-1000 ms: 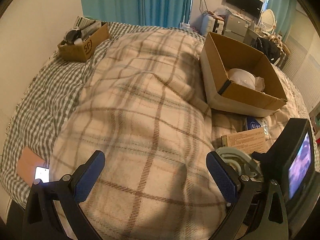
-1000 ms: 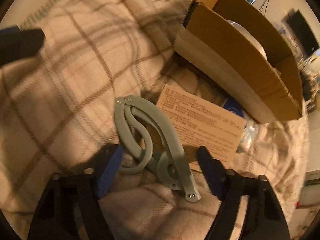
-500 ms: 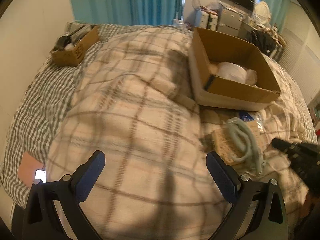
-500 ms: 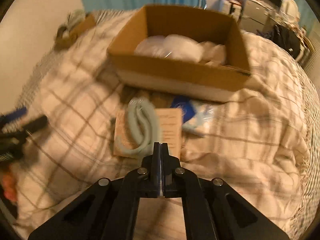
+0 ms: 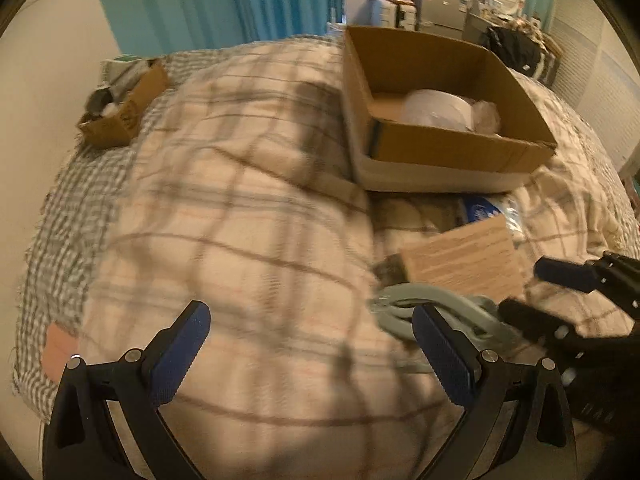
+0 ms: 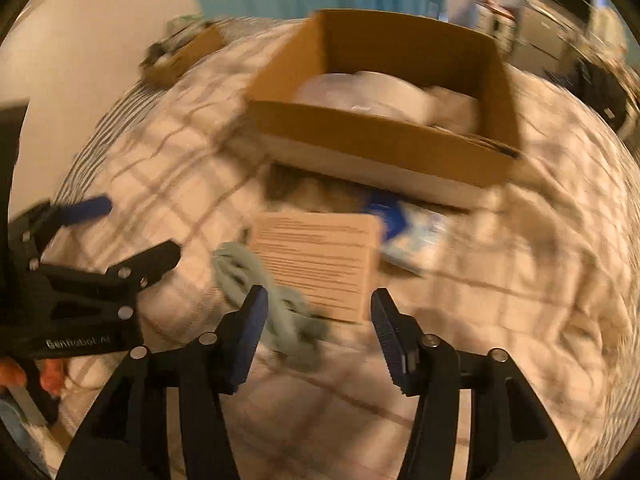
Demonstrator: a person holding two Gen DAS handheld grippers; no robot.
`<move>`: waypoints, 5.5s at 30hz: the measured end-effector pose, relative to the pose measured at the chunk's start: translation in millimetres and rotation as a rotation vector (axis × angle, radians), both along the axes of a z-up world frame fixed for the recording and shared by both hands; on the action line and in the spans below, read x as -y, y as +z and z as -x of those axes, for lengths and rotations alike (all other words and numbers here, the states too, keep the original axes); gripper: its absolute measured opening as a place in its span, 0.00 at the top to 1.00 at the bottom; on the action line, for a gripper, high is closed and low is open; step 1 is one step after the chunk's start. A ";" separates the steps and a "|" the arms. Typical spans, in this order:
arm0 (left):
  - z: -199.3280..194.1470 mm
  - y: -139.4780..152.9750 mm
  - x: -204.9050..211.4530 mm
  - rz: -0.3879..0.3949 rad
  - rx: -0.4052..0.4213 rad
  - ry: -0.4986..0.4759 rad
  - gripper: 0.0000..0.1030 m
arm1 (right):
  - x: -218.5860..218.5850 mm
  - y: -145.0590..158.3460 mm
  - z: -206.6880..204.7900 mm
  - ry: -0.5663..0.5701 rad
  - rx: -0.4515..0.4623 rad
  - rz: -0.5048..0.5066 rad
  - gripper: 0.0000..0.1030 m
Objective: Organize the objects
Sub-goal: 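Grasp the grey plastic hook with the right gripper and lift it, then grasp the printed medicine box with the left gripper while the right holds the hook, then lower the medicine box and hook into the cardboard box and release, then reach the left gripper to the white earbud case and grasp it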
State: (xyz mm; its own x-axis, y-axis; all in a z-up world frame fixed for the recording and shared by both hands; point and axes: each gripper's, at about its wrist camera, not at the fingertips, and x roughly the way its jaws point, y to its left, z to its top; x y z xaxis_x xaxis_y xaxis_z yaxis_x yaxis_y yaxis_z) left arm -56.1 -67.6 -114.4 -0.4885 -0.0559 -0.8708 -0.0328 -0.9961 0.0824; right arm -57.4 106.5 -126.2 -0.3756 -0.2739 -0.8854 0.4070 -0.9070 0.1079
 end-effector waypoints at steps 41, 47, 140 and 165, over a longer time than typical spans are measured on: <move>64.7 -73.9 -86.8 -0.187 0.204 -0.205 0.00 | -119.3 22.8 11.7 -0.310 -0.112 -0.050 0.90; 81.9 -95.0 -107.7 -0.376 0.271 -0.298 0.00 | -128.0 11.6 13.7 -0.320 -0.091 -0.004 0.91; 43.8 19.8 -86.2 -0.038 -0.163 -0.027 0.00 | -131.8 52.5 22.7 -0.444 -0.286 -0.063 0.00; 57.0 -63.8 -98.8 -0.206 0.106 -0.125 0.51 | -139.6 -25.8 50.0 -0.471 -0.063 -0.050 0.00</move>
State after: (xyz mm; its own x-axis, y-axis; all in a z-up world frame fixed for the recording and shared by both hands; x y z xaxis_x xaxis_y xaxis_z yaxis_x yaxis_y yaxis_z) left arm -113.0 31.1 -178.2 -0.3857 0.1831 -0.9043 -0.1538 -0.9791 -0.1327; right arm -107.4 246.1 -152.0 -0.5023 -0.0190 -0.8645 -0.0450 -0.9978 0.0481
